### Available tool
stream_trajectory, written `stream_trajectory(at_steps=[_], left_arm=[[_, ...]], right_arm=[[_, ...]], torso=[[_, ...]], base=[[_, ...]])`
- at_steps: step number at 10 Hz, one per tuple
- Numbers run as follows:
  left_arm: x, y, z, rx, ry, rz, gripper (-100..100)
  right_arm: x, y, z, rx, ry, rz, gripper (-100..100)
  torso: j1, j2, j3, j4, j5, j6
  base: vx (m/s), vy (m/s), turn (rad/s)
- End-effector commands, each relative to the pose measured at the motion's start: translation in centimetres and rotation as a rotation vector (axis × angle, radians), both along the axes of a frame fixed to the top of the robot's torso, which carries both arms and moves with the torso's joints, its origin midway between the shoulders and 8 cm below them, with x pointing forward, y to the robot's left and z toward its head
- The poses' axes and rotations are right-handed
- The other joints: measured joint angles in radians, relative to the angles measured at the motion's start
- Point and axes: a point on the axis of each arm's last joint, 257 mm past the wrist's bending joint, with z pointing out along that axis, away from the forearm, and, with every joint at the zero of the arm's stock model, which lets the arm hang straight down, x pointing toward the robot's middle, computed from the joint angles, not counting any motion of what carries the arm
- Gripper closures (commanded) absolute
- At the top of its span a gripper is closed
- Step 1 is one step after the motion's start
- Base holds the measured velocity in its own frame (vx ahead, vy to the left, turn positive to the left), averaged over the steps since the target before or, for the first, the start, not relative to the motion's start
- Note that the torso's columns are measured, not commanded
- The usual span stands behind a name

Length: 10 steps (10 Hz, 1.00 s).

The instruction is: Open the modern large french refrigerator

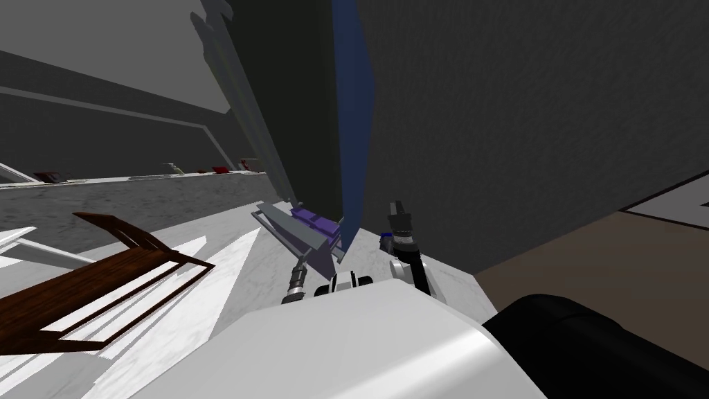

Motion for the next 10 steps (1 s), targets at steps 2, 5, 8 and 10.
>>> stream_trajectory(at_steps=[2,5,8,10], left_arm=[[-0.1,0.3,-0.2,0.000,0.005,-0.002,100],[1.2,0.6,0.4,0.001,0.000,-0.013,-100],[5.1,0.8,2.1,0.004,-0.010,-0.028,-100],[6.3,0.9,2.4,0.003,0.000,-0.031,-100]], right_arm=[[0.0,0.0,0.0,0.000,0.000,0.000,0],[0.0,0.0,0.0,0.000,0.000,0.000,0],[0.0,0.0,0.0,0.000,0.000,0.000,0],[0.0,0.0,0.0,0.000,0.000,0.000,0]], torso=[[0.001,-0.003,-0.001,-0.001,0.001,0.000],[-0.001,0.000,0.000,0.000,0.000,0.000],[-0.011,-0.001,-0.001,0.002,-0.003,0.003],[-0.006,0.001,0.000,0.003,-0.002,0.002]], base=[[-0.125,0.079,0.021],[-0.137,0.072,0.022],[-0.084,-0.044,0.050],[-0.060,-0.026,0.009]])
